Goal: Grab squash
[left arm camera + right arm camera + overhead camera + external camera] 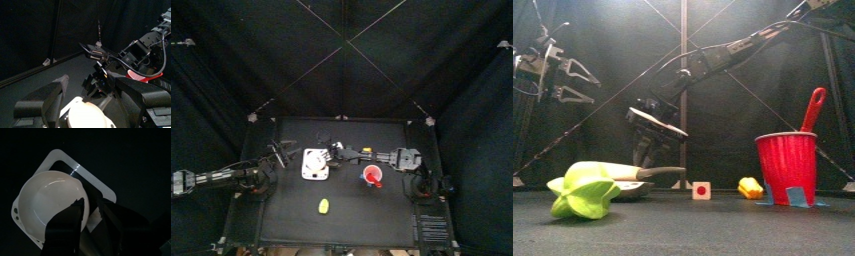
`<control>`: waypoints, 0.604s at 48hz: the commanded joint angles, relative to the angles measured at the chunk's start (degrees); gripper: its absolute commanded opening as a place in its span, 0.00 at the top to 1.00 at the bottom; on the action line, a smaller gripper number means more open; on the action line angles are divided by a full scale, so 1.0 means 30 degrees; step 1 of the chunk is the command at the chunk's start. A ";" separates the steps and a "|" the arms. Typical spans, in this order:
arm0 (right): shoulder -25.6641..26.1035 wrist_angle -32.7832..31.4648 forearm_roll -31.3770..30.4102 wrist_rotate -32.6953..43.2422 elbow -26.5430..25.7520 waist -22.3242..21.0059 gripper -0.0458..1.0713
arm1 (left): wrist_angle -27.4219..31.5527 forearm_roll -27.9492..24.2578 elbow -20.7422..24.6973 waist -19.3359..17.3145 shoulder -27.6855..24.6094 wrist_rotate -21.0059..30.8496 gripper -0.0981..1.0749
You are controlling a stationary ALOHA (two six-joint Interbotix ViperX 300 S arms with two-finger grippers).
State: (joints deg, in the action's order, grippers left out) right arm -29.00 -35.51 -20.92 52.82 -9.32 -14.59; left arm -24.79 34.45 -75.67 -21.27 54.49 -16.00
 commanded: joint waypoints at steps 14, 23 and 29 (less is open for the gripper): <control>0.2285 -0.2021 -0.0850 -0.0352 0.0498 -0.0146 0.33 | -0.0088 -0.0117 0.0234 -0.0176 -0.0059 -0.0059 0.10; 0.3779 -0.2900 -0.1084 -0.0322 0.1875 -0.0176 0.33 | -0.0059 -0.0117 0.0205 -0.0176 -0.0059 -0.0029 0.10; 0.4893 -0.2959 -0.1025 -0.0117 0.3340 -0.0264 0.33 | -0.0059 -0.0088 0.0205 -0.0176 -0.0059 -0.0029 0.10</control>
State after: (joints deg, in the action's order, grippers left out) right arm -19.07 -44.47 -23.99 51.94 -1.14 -14.77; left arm -24.70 34.45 -75.76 -21.53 54.49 -15.91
